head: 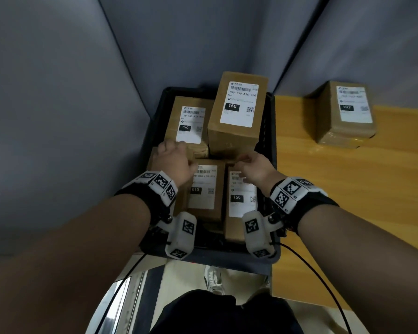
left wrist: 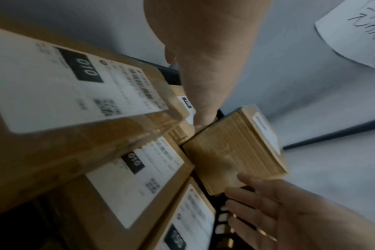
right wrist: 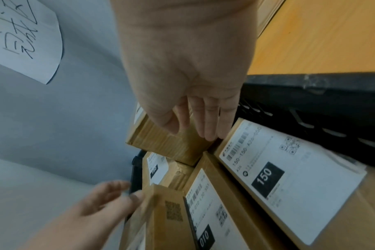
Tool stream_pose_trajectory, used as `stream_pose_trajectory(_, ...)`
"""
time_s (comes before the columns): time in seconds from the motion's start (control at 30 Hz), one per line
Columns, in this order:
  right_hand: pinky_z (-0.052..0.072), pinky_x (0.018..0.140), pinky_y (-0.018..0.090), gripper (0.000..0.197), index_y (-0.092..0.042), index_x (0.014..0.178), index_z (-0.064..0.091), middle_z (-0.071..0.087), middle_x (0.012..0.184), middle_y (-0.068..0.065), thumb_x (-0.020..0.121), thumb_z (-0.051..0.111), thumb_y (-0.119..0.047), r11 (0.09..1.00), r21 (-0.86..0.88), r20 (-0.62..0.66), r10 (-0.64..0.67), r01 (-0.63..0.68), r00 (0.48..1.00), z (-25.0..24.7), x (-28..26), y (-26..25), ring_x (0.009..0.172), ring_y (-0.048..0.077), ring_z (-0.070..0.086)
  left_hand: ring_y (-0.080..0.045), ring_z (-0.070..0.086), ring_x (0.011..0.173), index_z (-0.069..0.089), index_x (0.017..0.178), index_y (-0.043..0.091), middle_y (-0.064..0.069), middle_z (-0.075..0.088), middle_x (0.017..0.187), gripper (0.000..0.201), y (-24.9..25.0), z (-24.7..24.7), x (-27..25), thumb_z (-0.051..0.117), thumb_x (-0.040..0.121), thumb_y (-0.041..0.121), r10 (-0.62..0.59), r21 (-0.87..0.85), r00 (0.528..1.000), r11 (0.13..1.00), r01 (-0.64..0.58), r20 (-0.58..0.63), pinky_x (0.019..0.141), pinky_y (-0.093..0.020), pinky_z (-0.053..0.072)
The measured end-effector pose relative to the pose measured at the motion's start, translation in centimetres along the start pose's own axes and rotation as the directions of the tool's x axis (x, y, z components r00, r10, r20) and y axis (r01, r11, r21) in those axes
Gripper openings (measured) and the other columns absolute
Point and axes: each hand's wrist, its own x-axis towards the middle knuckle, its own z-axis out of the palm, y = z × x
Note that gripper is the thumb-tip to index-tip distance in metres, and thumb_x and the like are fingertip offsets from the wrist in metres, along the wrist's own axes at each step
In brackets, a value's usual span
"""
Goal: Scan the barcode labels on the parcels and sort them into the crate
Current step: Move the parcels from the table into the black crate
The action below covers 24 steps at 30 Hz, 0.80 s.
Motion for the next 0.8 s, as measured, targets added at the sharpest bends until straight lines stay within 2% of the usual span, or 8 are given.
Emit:
stream_pose_trajectory(0.17,0.053,0.092,0.047,0.020,-0.011,0.115,0.058,0.066,0.107,0.016,0.097,0.052,-0.018,0.999,0.044,-0.064,-0.007,0.010,0.998,-4.1,-0.8,1.0,0.099,0.031,0.064,-0.030,0.029,0.132,0.038,0.140,0.016,-0.009,0.035,0.145,0.057,5.2,-3.0,-0.3,0.056,0.087,0.026,0.148,-0.193,0.972,0.964,-0.183,-0.182,0.108,-0.041,0.031)
stream_pose_trajectory(0.3,0.055,0.090,0.042,0.016,-0.012,0.110,0.060,0.067,0.105,0.013,0.099,0.050,-0.015,0.996,0.083,-0.109,-0.019,0.028,0.994,-9.0,-1.7,1.7,0.097,0.027,0.064,-0.029,0.031,0.132,0.041,0.139,0.014,-0.009,0.039,0.142,0.054,10.6,-4.6,0.2,0.055,0.088,0.023,0.227,-0.222,0.952,0.937,-0.270,-0.203,0.110,-0.038,0.028)
stream_pose_trajectory(0.4,0.054,0.090,0.045,0.016,-0.011,0.107,0.062,0.068,0.102,0.011,0.097,0.050,-0.014,0.996,0.078,-0.164,-0.028,0.041,0.986,-13.6,-2.2,2.9,0.093,0.024,0.065,-0.029,0.032,0.131,0.042,0.138,0.015,-0.010,0.042,0.140,0.051,15.3,-4.6,0.7,0.054,0.089,0.025,0.241,-0.248,0.957,0.929,-0.276,-0.162,0.109,-0.037,0.029)
stream_pose_trajectory(0.5,0.054,0.092,0.044,0.014,-0.013,0.105,0.061,0.067,0.103,0.011,0.098,0.049,-0.012,0.998,0.048,-0.221,-0.017,0.028,0.975,-18.8,-2.5,4.8,0.096,0.025,0.065,-0.029,0.035,0.131,0.042,0.138,0.016,-0.011,0.043,0.140,0.048,20.1,-3.7,1.5,0.053,0.092,0.026,0.234,-0.314,0.969,0.916,-0.248,-0.083,0.108,-0.039,0.032)
stream_pose_trajectory(0.57,0.052,0.094,0.046,0.014,-0.014,0.105,0.061,0.067,0.104,0.012,0.098,0.049,-0.012,1.000,0.028,-0.246,-0.002,0.009,0.969,-22.3,-2.3,6.3,0.099,0.028,0.064,-0.031,0.038,0.129,0.043,0.137,0.015,-0.012,0.043,0.140,0.047,23.3,-2.9,2.2,0.052,0.093,0.027,0.216,-0.357,0.976,0.910,-0.211,-0.025,0.107,-0.039,0.035)
stream_pose_trajectory(0.67,0.052,0.093,0.048,0.021,-0.008,0.113,0.062,0.066,0.108,0.013,0.098,0.050,-0.014,0.999,-0.019,-0.278,0.020,-0.026,0.961,-27.3,-1.1,8.3,0.101,0.030,0.063,-0.031,0.042,0.129,0.041,0.139,0.014,-0.014,0.042,0.142,0.047,27.6,-1.5,3.8,0.050,0.095,0.027,0.183,-0.421,0.980,0.897,-0.133,0.080,0.106,-0.038,0.037)
stream_pose_trajectory(0.8,0.052,0.091,0.048,0.026,-0.006,0.117,0.061,0.064,0.114,0.015,0.098,0.048,-0.017,0.994,-0.104,-0.306,0.010,-0.044,0.952,-32.1,1.8,9.7,0.104,0.033,0.061,-0.029,0.045,0.129,0.038,0.141,0.010,-0.013,0.043,0.144,0.050,32.5,0.2,6.4,0.049,0.097,0.030,0.135,-0.477,0.978,0.878,-0.043,0.161,0.104,-0.034,0.037)
